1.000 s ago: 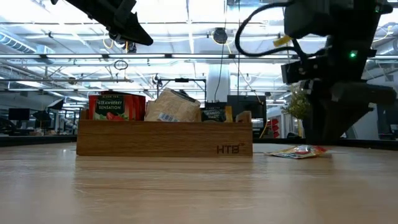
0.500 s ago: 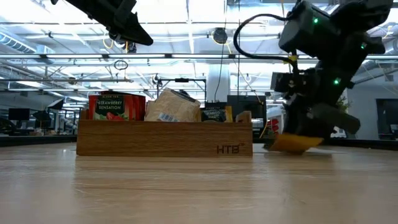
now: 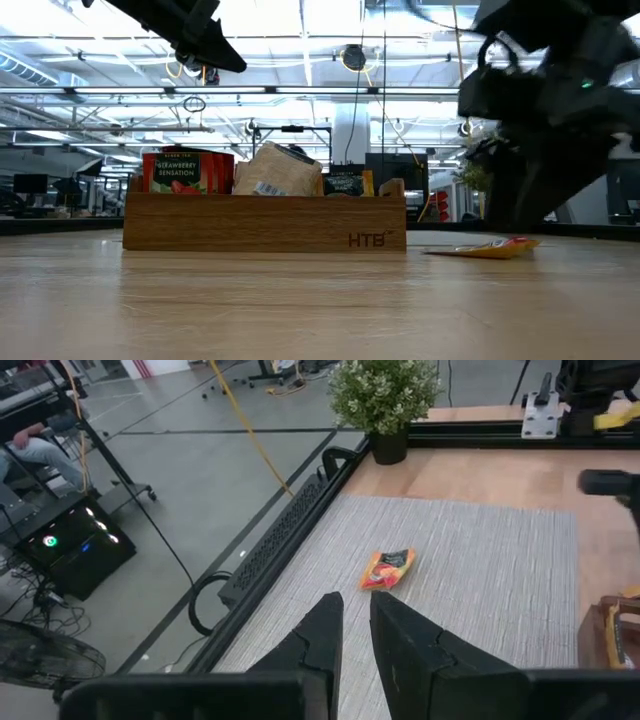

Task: Pick & Place Tea
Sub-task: Put the yellow tea bag into the right section of the wooden organizer

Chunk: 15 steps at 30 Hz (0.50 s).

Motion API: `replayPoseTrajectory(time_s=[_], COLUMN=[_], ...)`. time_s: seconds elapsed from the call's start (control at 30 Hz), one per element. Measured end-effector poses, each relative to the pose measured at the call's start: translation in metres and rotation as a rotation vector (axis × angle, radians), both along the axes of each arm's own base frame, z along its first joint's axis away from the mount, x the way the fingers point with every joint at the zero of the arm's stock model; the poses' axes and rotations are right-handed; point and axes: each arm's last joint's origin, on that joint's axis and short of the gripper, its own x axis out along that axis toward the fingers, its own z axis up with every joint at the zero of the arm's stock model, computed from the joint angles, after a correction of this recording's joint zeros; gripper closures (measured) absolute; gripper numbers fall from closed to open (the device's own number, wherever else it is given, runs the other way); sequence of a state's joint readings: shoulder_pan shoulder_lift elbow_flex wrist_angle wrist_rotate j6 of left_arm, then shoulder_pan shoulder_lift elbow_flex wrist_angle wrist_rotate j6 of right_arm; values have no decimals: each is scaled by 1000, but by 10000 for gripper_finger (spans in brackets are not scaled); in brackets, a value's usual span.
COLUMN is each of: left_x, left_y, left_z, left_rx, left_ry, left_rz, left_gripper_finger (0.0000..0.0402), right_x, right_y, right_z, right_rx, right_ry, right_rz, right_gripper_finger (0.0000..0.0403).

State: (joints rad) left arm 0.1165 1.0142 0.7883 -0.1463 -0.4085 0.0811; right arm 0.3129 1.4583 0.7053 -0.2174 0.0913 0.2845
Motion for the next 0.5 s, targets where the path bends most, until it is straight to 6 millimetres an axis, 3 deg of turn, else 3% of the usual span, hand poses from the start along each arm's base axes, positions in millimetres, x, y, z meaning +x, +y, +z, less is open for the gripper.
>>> replayPoseTrajectory(time_s=[0.3,0.5], left_x=[0,0], left_y=[0,0], left_z=[0,0], left_rx=[0,0], left_ry=[-2,-2], left_rz=[0,0], left_gripper_finger=[339,339], right_x=[2,5], right_y=[61,58], right_z=[10,-17], right_rx=[-330,-426], right_ry=[-122,25], right_rz=[244,285], right_gripper_finger=[211,211])
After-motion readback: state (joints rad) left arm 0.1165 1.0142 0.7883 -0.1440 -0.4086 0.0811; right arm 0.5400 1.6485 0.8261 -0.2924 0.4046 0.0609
